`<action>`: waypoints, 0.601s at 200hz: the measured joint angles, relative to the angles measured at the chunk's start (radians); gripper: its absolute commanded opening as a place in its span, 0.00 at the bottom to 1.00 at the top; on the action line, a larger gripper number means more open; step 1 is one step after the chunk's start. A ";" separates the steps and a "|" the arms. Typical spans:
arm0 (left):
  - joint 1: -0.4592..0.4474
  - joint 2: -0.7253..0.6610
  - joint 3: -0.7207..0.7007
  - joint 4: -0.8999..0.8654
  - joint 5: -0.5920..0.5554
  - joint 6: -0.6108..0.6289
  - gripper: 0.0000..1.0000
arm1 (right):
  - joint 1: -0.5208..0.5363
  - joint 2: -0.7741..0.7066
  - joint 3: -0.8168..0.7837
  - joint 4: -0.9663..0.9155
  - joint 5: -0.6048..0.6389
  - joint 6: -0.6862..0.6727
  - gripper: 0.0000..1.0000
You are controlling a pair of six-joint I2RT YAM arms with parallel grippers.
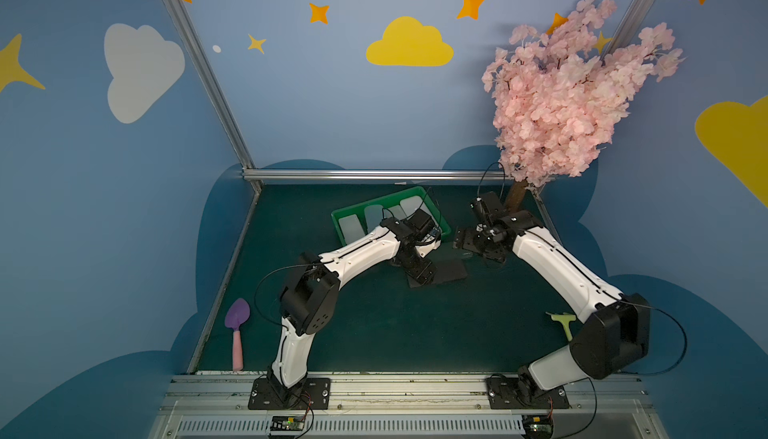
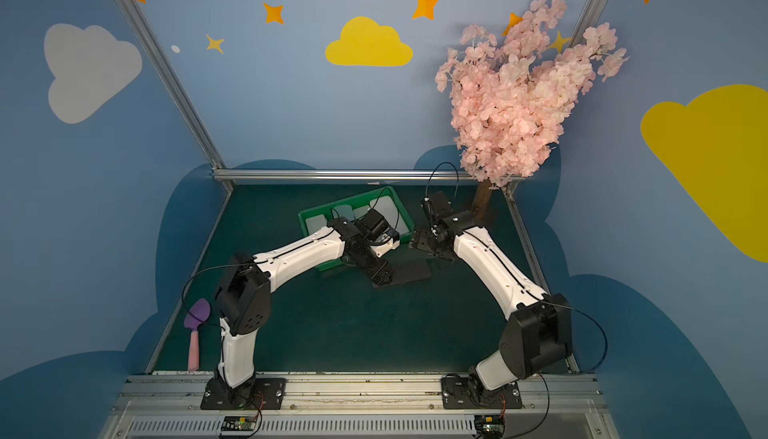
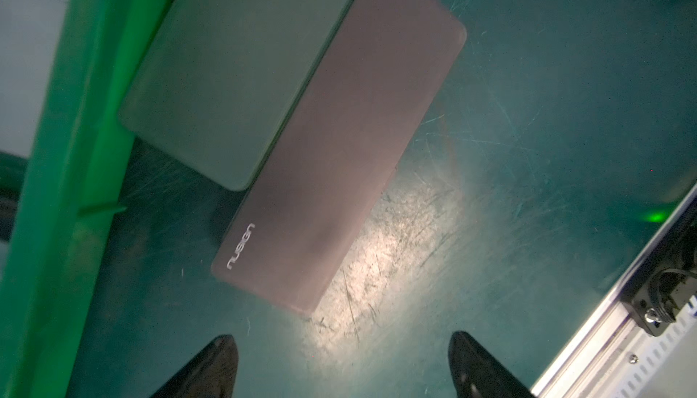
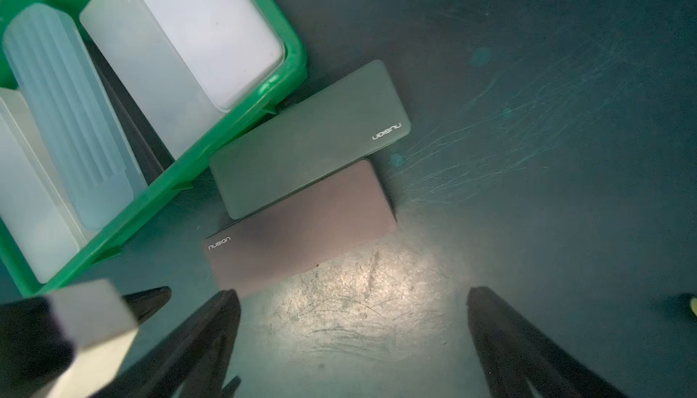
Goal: Put the pencil case into the storage box
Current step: Pick up the pencil case from the center of the board.
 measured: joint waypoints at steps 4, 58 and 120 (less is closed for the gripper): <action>0.000 0.014 0.010 0.001 -0.001 0.007 0.93 | -0.006 -0.011 -0.007 0.000 0.001 0.000 0.98; 0.007 0.115 0.082 0.005 -0.034 0.092 0.97 | -0.076 -0.118 -0.116 -0.006 -0.012 0.000 0.98; 0.038 0.206 0.141 0.008 -0.028 0.144 0.97 | -0.130 -0.207 -0.164 -0.018 -0.024 -0.008 0.98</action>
